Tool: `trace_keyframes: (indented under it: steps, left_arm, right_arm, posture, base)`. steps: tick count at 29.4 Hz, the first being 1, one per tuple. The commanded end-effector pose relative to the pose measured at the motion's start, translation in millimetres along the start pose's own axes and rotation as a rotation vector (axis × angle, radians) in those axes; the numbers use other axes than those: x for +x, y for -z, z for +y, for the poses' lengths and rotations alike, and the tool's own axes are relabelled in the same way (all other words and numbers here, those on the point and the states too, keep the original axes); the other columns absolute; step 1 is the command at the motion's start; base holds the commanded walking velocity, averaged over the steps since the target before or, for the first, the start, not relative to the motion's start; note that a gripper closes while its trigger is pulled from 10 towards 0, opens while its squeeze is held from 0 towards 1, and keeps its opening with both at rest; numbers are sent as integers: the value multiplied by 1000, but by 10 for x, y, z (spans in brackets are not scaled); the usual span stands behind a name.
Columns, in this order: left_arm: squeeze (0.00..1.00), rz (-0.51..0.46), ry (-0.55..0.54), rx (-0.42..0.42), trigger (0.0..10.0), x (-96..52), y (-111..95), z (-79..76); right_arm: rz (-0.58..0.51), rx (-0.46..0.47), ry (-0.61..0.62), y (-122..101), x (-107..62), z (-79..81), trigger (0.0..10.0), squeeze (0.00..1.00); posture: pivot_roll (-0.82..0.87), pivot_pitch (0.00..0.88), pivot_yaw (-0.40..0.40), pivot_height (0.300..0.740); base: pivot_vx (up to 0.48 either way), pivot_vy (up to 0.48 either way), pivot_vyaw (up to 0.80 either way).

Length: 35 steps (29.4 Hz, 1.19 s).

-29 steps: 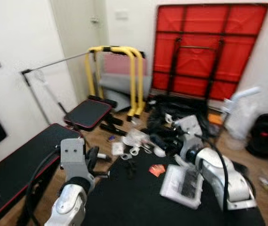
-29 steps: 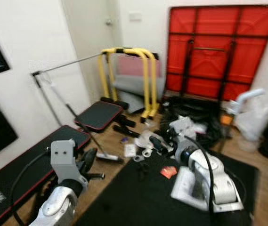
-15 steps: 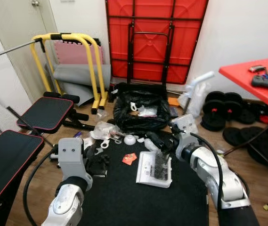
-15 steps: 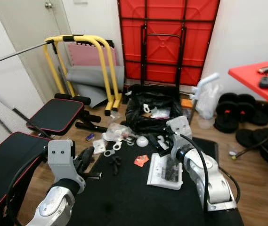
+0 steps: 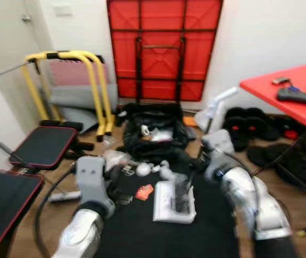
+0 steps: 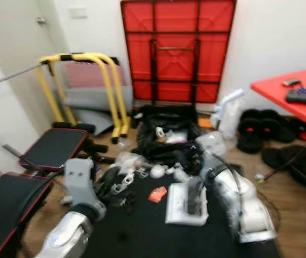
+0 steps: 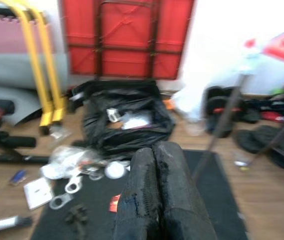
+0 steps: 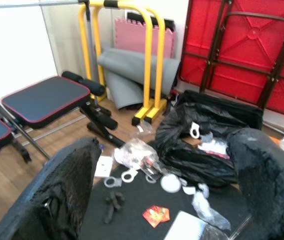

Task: Sweep floor

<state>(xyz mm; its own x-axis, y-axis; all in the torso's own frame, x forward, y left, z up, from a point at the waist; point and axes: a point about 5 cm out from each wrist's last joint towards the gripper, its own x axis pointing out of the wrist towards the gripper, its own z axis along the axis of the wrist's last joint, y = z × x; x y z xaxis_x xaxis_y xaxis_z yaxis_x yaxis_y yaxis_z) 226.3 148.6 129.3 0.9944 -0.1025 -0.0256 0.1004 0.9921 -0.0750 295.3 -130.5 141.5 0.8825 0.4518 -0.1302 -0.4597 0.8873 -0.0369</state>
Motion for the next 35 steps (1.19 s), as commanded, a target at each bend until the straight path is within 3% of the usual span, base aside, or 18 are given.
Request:
trace_keyframes:
  steps: [1,13,22,35]
  left_arm:
    - [0,3,32,-2,10000,13,20,-58]
    - [0,-4,36,-5,10000,23,25,-61]
    - [0,-20,-10,27,10000,72,14,78]
    - [0,-30,-10,26,10000,108,4,94]
  right_arm:
    - [10,-13,47,16,-41,-122,10000,0]
    - [-8,-16,57,11,-32,-134,10000,0]
    - [-38,-18,114,-14,-42,-280,10000,0]
    - [-53,-62,128,-77,19,-253,10000,0]
  posture:
    - [-85,0,-49,740]
    - [-86,0,-51,740]
    - [-93,0,-45,740]
    - [-97,0,-41,740]
  base:
    - [375,0,0]
    - [373,0,0]
    - [373,0,0]
    - [362,0,0]
